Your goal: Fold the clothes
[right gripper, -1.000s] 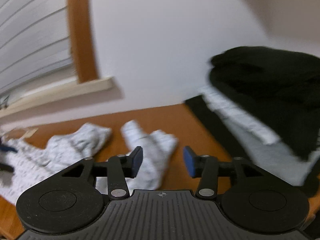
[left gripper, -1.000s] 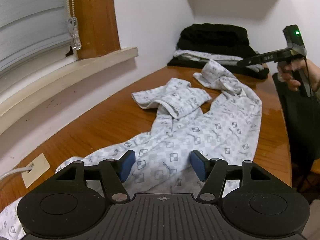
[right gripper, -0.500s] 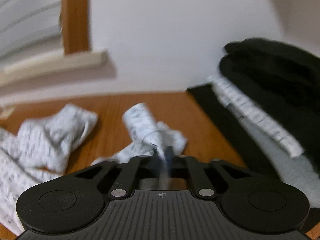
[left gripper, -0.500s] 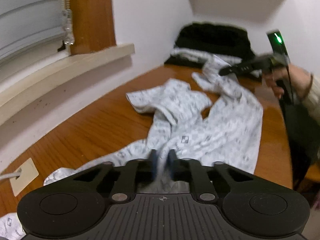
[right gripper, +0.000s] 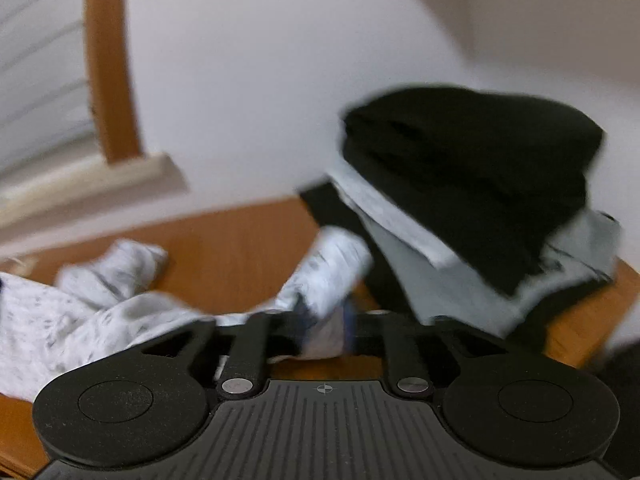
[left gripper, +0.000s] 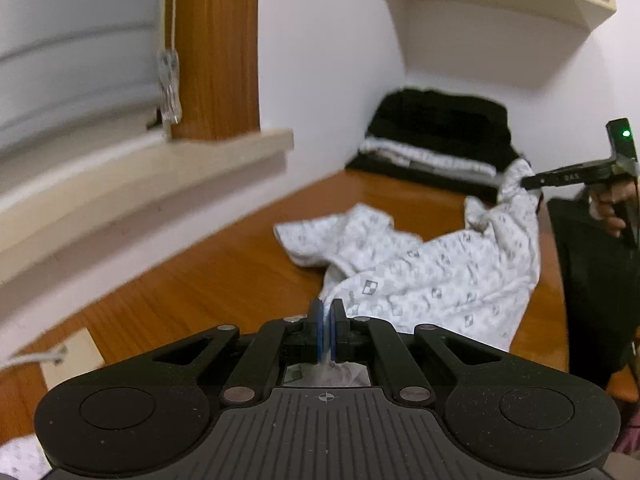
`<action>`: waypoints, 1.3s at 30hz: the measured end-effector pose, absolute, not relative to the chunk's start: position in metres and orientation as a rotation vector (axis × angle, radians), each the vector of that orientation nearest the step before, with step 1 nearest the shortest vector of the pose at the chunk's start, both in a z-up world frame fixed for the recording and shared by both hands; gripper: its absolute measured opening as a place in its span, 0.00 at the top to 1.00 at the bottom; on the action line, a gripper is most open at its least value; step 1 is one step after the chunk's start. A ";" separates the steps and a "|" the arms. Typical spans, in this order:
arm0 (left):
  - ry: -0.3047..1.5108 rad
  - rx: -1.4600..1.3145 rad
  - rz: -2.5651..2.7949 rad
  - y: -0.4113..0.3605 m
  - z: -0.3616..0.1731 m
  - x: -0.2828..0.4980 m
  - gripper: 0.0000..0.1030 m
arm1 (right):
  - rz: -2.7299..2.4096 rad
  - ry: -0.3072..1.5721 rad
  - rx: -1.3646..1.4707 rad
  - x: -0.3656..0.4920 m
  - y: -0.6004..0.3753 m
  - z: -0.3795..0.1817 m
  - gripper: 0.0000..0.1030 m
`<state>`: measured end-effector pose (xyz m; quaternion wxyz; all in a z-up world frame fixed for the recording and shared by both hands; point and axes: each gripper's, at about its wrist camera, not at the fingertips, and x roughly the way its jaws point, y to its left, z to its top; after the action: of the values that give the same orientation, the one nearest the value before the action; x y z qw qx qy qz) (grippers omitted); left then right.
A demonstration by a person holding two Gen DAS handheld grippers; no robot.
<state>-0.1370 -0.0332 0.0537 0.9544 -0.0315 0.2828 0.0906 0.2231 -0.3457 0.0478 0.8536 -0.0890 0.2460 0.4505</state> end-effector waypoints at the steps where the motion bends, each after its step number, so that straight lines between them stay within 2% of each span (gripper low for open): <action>1: 0.585 -0.066 0.189 -0.032 0.049 -0.134 0.96 | 0.943 0.520 -0.184 0.224 -0.346 0.045 0.69; 4: 0.605 -0.067 0.200 -0.028 0.038 -0.129 0.96 | 0.936 0.517 -0.173 0.221 -0.340 0.040 0.67; 6: 0.605 -0.072 0.195 -0.025 0.034 -0.128 0.94 | 0.931 0.511 -0.180 0.219 -0.333 0.039 0.62; 8: 0.598 -0.084 0.194 -0.023 0.033 -0.130 0.94 | 0.943 0.518 -0.176 0.220 -0.329 0.038 0.54; 13: 0.569 -0.108 0.205 -0.017 0.037 -0.135 0.94 | 0.987 0.611 -0.173 0.235 -0.313 0.020 0.55; 14: 0.560 -0.111 0.210 -0.016 0.039 -0.137 0.94 | 0.999 0.616 -0.168 0.237 -0.312 0.018 0.60; 15: 0.556 -0.115 0.206 -0.016 0.041 -0.139 0.94 | 1.008 0.617 -0.160 0.237 -0.311 0.019 0.69; 16: 0.560 -0.123 0.191 -0.015 0.043 -0.141 0.94 | 1.008 0.608 -0.151 0.237 -0.313 0.022 0.85; 19: 0.587 -0.129 0.144 -0.019 0.046 -0.146 0.94 | 0.987 0.565 -0.127 0.233 -0.326 0.038 0.85; 21: 0.596 -0.111 0.144 -0.023 0.046 -0.150 0.94 | 0.959 0.558 -0.118 0.233 -0.336 0.046 0.76; 23: 0.594 -0.101 0.150 -0.023 0.046 -0.156 0.94 | 0.893 0.516 -0.179 0.226 -0.339 0.050 0.55; 24: 0.586 -0.099 0.163 -0.021 0.047 -0.162 0.94 | 0.858 0.471 -0.216 0.219 -0.338 0.053 0.54; 26: 0.571 -0.094 0.188 -0.015 0.050 -0.174 0.81 | 0.834 0.390 -0.254 0.204 -0.334 0.059 0.54; 27: 0.563 -0.092 0.201 -0.013 0.051 -0.179 0.68 | 0.850 0.370 -0.257 0.198 -0.330 0.062 0.54; 28: 0.558 -0.091 0.213 -0.009 0.051 -0.185 0.63 | 0.866 0.351 -0.260 0.191 -0.326 0.065 0.53; 31: 0.562 -0.103 0.243 0.005 0.051 -0.200 0.63 | 1.039 0.394 -0.242 0.173 -0.297 0.066 0.46; 33: 0.564 -0.111 0.264 0.014 0.051 -0.210 0.63 | 1.139 0.433 -0.252 0.158 -0.268 0.060 0.46; 35: 0.570 -0.106 0.265 0.017 0.049 -0.216 0.54 | 1.237 0.473 -0.266 0.143 -0.237 0.054 0.45; 36: 0.573 -0.101 0.258 0.017 0.048 -0.217 0.46 | 1.277 0.497 -0.271 0.134 -0.220 0.050 0.45; 39: 0.582 -0.090 0.225 0.010 0.043 -0.214 0.44 | 1.364 0.580 -0.310 0.114 -0.167 0.036 0.43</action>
<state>-0.2139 0.0100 0.0431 0.9506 -0.0444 0.2864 0.1108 0.1139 -0.1674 0.0360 0.7269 -0.1407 0.2631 0.6186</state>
